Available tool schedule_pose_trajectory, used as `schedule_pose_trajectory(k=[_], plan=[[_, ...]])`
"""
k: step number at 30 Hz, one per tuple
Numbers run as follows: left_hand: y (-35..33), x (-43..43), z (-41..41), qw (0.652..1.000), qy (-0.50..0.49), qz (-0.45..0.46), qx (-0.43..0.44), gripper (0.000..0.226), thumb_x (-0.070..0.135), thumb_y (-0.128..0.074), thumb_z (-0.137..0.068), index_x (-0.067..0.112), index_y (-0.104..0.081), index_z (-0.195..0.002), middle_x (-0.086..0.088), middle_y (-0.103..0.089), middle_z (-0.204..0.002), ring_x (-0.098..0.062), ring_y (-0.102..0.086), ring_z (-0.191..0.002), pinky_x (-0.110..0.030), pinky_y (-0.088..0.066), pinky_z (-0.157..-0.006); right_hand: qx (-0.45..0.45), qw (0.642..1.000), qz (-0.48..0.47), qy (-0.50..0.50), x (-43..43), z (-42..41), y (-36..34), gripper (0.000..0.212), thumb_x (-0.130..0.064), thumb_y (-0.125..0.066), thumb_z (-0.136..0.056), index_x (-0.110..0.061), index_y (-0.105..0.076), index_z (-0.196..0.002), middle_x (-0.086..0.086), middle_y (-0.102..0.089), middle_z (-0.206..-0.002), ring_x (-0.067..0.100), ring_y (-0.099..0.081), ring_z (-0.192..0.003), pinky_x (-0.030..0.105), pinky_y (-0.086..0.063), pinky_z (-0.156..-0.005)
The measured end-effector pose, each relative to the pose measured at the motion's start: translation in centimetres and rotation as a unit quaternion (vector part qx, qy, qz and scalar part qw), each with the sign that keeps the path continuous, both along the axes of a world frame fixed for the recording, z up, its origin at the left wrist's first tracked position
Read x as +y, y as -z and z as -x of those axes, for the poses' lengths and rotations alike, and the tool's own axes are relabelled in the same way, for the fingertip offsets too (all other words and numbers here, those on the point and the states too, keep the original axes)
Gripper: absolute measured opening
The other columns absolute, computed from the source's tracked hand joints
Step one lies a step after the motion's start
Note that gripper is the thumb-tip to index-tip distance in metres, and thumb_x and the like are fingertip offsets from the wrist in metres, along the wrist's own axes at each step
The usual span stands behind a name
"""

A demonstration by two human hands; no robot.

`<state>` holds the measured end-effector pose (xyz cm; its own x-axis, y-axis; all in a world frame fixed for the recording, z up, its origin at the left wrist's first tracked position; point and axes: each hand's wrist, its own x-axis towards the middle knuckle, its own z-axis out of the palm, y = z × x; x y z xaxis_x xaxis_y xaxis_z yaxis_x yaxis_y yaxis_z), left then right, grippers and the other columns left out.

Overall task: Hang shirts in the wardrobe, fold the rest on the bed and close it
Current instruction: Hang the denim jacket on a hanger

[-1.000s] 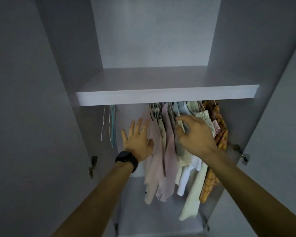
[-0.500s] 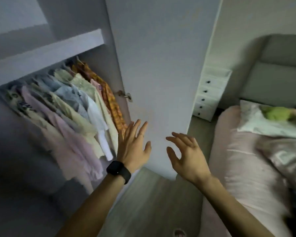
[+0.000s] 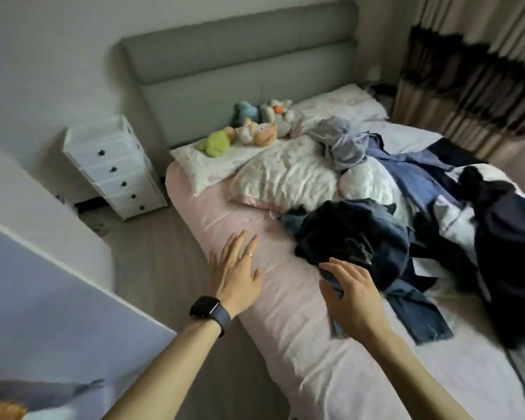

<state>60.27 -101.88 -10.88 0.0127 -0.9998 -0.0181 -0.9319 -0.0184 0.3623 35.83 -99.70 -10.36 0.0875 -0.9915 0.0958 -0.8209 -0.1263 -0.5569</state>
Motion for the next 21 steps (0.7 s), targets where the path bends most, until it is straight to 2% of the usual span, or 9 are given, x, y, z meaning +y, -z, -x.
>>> schedule_pose_trajectory(k=[5, 14, 21], plan=[[3.4, -6.5, 6.8, 0.998, 0.051, -0.036, -0.015, 0.072, 0.035, -0.053, -0.094, 0.034, -0.019, -0.157, 0.006, -0.011, -0.166, -0.013, -0.002, -0.152, -0.052, -0.005, -0.122, -0.011, 0.995, -0.028, 0.095, -2.7, 7.6, 1.8, 0.038, -0.025, -0.07, -0.092, -0.02, -0.067, -0.13, -0.003, -0.063, -0.135, 0.024, -0.049, -0.13, 0.035, -0.038, -0.111], [11.4, -15.0, 10.9, 0.987, 0.063, -0.146, -0.024, 0.067, 0.036, -0.046, -0.098, 0.034, -0.016, -0.158, 0.004, -0.01, -0.166, -0.015, 0.0, -0.153, -0.05, -0.004, -0.122, -0.006, 0.979, -0.124, 0.162, -10.8, 14.4, 6.9, 0.047, -0.034, -0.064, -0.094, -0.025, -0.053, -0.139, -0.005, -0.058, -0.139, 0.023, -0.048, -0.126, 0.03, -0.038, -0.1], [22.6, -21.4, 10.9, 0.968, 0.048, -0.243, -0.043, 0.067, 0.04, -0.042, -0.1, 0.029, -0.012, -0.159, 0.0, -0.003, -0.167, -0.02, 0.002, -0.153, -0.05, -0.004, -0.123, 0.018, 0.963, -0.178, 0.201, -21.7, 16.3, 13.8, 0.062, -0.04, -0.06, -0.095, -0.013, -0.043, -0.147, 0.007, -0.048, -0.149, 0.029, -0.045, -0.134, 0.04, -0.038, -0.108]])
